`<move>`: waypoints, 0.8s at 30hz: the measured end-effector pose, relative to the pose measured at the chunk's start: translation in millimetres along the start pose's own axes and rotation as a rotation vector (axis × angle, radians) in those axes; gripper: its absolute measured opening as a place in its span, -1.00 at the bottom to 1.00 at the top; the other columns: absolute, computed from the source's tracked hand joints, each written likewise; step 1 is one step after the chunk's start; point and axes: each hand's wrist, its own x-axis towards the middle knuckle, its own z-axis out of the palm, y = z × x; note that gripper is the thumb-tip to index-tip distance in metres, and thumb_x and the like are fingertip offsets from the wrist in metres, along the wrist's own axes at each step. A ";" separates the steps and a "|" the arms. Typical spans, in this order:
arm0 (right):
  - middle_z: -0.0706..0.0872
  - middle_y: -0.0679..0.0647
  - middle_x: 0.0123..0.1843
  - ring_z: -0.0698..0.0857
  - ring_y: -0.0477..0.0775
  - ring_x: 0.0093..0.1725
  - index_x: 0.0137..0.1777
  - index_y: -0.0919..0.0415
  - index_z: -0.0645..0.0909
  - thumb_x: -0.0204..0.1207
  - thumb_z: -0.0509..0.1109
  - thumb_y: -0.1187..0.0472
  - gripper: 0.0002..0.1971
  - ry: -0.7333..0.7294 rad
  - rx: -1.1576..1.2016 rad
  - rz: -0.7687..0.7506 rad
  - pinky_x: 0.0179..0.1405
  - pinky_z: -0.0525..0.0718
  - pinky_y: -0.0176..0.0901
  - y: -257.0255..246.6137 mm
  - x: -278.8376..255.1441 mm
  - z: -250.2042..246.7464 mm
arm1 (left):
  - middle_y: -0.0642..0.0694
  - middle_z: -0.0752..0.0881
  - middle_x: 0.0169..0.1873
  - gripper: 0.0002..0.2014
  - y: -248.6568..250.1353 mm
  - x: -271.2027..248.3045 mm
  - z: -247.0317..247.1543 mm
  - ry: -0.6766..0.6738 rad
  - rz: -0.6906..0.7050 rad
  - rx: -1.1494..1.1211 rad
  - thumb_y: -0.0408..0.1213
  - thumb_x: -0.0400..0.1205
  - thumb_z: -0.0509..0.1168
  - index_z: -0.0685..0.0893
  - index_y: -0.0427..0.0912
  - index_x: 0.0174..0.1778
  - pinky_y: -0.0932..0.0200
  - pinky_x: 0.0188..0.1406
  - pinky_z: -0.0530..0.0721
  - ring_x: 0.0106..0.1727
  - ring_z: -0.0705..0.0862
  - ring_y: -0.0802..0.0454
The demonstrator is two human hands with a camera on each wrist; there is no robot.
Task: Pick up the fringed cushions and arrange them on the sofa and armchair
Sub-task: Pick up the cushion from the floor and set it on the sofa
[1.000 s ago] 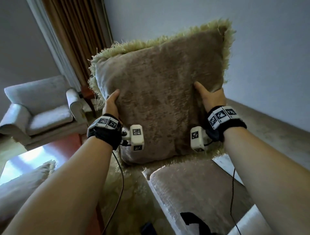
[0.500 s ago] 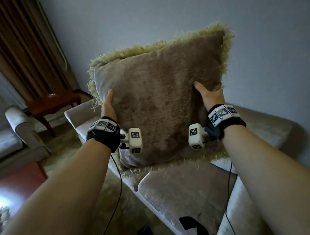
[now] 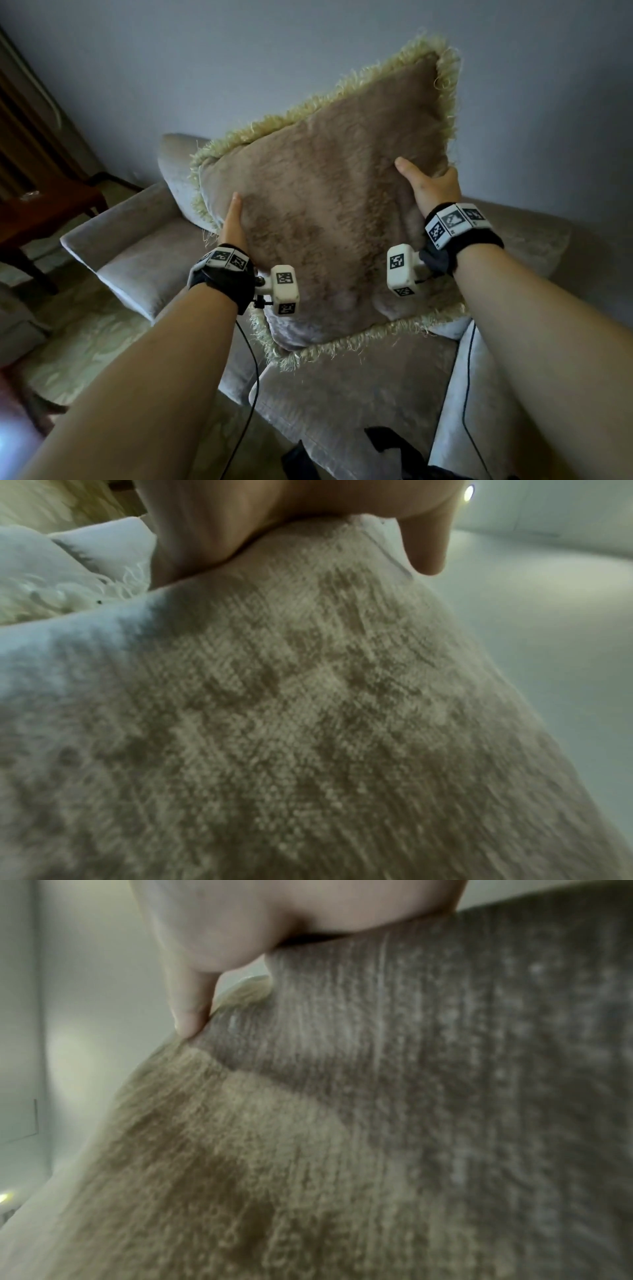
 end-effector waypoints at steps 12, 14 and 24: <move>0.53 0.05 0.53 0.51 0.23 0.51 0.56 0.09 0.36 -0.05 0.49 -0.53 0.18 0.245 -0.184 0.015 0.47 0.52 0.28 37.5 93.3 32.7 | -0.24 0.18 0.79 0.17 -50.4 80.9 101.1 -0.043 -0.257 0.078 0.66 0.41 0.11 0.03 0.00 0.83 -0.43 0.73 0.18 0.78 0.23 -0.33; 0.56 0.02 0.50 0.51 0.22 0.50 0.53 0.04 0.40 -0.08 0.46 -0.57 0.16 0.281 -0.237 0.029 0.47 0.50 0.29 49.0 108.7 39.4 | -0.26 0.26 0.75 0.26 -69.1 107.8 110.6 -0.018 -0.307 0.122 0.71 0.29 0.14 0.09 0.00 0.82 -0.42 0.69 0.25 0.75 0.30 -0.35; 0.56 0.06 0.48 0.46 0.20 0.51 0.48 0.07 0.45 0.12 0.44 -0.49 -0.03 0.341 -0.515 0.019 0.51 0.42 0.28 112.8 163.8 44.1 | -0.23 0.17 0.79 -0.15 -154.2 152.2 148.8 -0.129 -0.424 0.350 0.40 0.73 -0.18 0.11 -0.15 0.81 -0.31 0.77 0.20 0.80 0.16 -0.29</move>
